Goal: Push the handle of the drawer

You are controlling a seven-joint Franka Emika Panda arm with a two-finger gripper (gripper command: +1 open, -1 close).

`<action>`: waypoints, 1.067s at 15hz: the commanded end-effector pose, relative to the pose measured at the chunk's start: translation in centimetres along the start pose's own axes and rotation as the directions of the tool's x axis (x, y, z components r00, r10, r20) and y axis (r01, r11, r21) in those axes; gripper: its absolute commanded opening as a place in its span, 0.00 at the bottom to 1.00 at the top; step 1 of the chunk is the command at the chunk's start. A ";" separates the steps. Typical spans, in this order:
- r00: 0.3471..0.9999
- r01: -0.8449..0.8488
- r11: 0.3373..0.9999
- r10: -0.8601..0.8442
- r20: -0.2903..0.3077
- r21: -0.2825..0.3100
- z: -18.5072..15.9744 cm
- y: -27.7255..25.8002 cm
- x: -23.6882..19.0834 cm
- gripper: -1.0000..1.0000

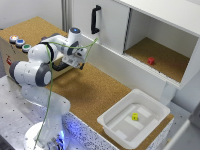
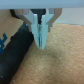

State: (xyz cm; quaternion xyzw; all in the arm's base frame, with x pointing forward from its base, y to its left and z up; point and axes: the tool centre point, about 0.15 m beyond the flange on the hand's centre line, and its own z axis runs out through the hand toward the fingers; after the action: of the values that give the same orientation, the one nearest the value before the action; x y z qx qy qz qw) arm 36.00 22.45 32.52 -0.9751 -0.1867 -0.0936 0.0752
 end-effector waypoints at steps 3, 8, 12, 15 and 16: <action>0.993 0.117 0.991 -0.117 -0.003 0.059 -0.8 -7.2 1.7 0.00; 0.994 0.105 0.994 -0.105 0.004 0.023 -3.1 -5.2 0.8 1.00; 0.997 0.077 0.997 -0.077 0.000 0.031 -4.8 -4.0 0.3 1.00; 0.997 0.077 0.997 -0.077 0.000 0.031 -4.8 -4.0 0.3 1.00; 0.997 0.077 0.997 -0.077 0.000 0.031 -4.8 -4.0 0.3 1.00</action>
State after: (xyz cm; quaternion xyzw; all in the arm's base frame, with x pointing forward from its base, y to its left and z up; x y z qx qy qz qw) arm 34.10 26.11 36.57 -0.9645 -0.2235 -0.1101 0.0872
